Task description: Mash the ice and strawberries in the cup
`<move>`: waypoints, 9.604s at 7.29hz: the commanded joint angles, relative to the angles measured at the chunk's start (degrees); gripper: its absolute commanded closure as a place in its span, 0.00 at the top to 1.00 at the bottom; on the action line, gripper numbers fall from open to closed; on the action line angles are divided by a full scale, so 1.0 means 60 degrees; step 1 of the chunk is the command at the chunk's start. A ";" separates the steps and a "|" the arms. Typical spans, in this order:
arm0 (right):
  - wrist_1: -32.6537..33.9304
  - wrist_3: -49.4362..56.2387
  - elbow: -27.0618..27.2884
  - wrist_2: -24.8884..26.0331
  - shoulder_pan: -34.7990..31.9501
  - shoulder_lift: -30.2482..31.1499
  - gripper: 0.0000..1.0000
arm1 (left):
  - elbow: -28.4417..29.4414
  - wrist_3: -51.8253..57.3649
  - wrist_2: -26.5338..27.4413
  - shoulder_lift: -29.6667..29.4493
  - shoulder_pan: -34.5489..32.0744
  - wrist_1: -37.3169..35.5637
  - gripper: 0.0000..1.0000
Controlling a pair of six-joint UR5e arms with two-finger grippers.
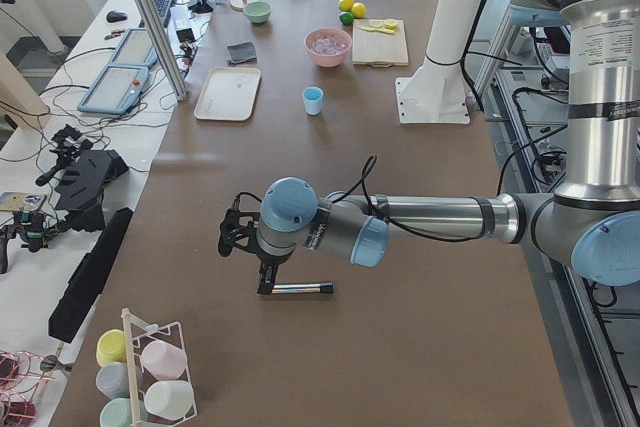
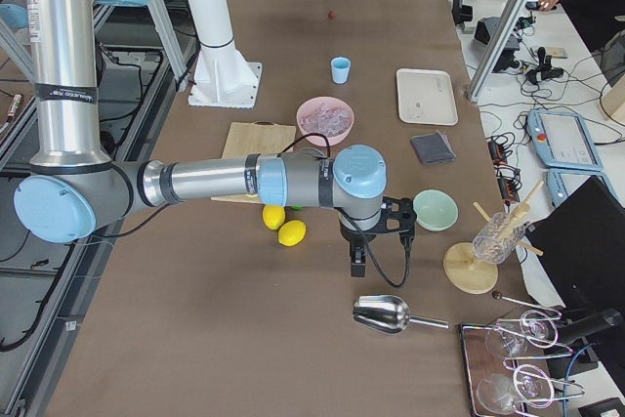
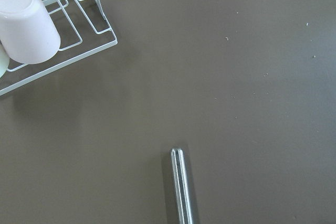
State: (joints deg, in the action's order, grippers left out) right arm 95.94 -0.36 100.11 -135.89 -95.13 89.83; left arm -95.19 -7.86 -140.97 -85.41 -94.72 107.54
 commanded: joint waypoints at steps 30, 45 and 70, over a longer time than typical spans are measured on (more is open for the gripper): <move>-0.0184 -1.0414 0.1919 0.5948 1.1298 -0.3384 0.61 | 0.0001 0.0007 -0.0104 -0.0106 0.0011 0.0036 0.99; 0.0182 -1.0236 -0.0344 0.5803 1.0507 -0.7624 0.00 | 0.0016 0.0036 -0.0104 0.0011 -0.0004 0.0036 0.99; 0.0064 -1.1307 0.2358 0.5538 1.0872 -0.3532 0.97 | -0.0057 0.0021 -0.0118 0.0011 -0.0019 0.0051 0.99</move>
State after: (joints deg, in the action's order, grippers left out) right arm 95.73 -68.12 113.99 -103.14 -30.79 67.73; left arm -95.37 -7.74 -141.61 -85.37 -94.83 107.83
